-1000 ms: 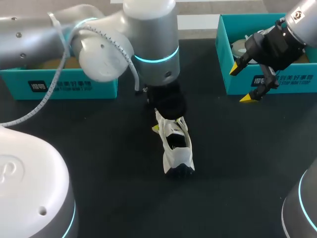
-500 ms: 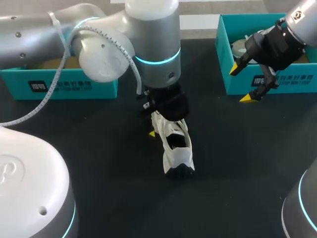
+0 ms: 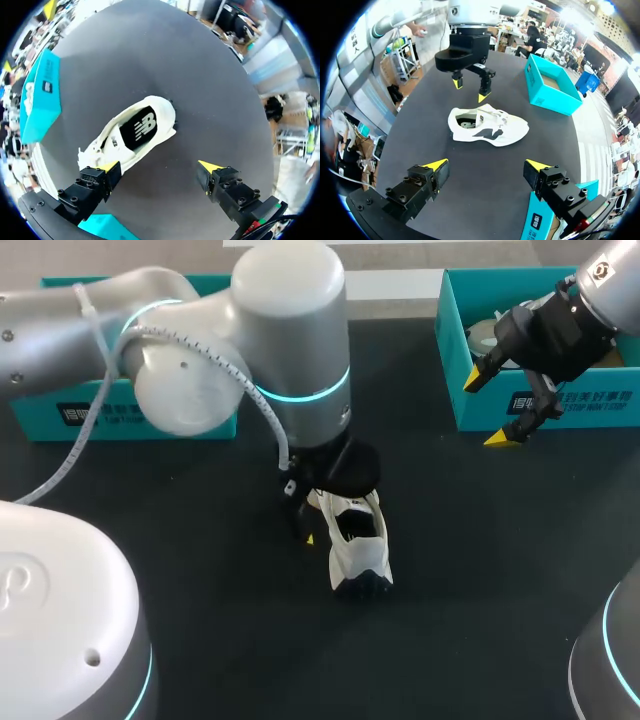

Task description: Take the shoe out of the shoebox, open the shoe tongue, remove and reinsert the insole, then place the shoe into the shoebox

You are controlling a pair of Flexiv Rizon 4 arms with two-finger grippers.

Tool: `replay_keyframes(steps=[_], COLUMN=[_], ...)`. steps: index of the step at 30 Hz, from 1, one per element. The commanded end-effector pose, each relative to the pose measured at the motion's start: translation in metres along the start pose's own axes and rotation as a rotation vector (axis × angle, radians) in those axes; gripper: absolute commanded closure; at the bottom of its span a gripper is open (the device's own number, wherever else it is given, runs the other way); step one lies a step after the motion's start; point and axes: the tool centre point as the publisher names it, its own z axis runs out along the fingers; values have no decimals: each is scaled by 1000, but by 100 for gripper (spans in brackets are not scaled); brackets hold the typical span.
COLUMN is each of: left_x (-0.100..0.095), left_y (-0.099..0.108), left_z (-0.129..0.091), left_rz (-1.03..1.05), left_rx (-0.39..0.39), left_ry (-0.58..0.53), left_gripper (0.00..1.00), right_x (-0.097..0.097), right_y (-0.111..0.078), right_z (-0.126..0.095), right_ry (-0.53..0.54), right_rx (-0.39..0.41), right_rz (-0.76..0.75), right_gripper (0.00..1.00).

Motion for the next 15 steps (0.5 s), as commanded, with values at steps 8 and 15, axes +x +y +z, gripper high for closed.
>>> replay_keyframes(steps=[8, 15], left_x=[1, 13], left_y=[-1, -33], left_z=[1, 15], left_rz=[-369, -375], left_rx=[-17, 13], left_ry=[-2, -69], left_gripper=[0, 0], right_x=[0, 0], right_y=[0, 0], right_z=[1, 1], right_ry=[0, 0], right_rx=[3, 3], right_rz=[0, 0], right_gripper=[0, 0])
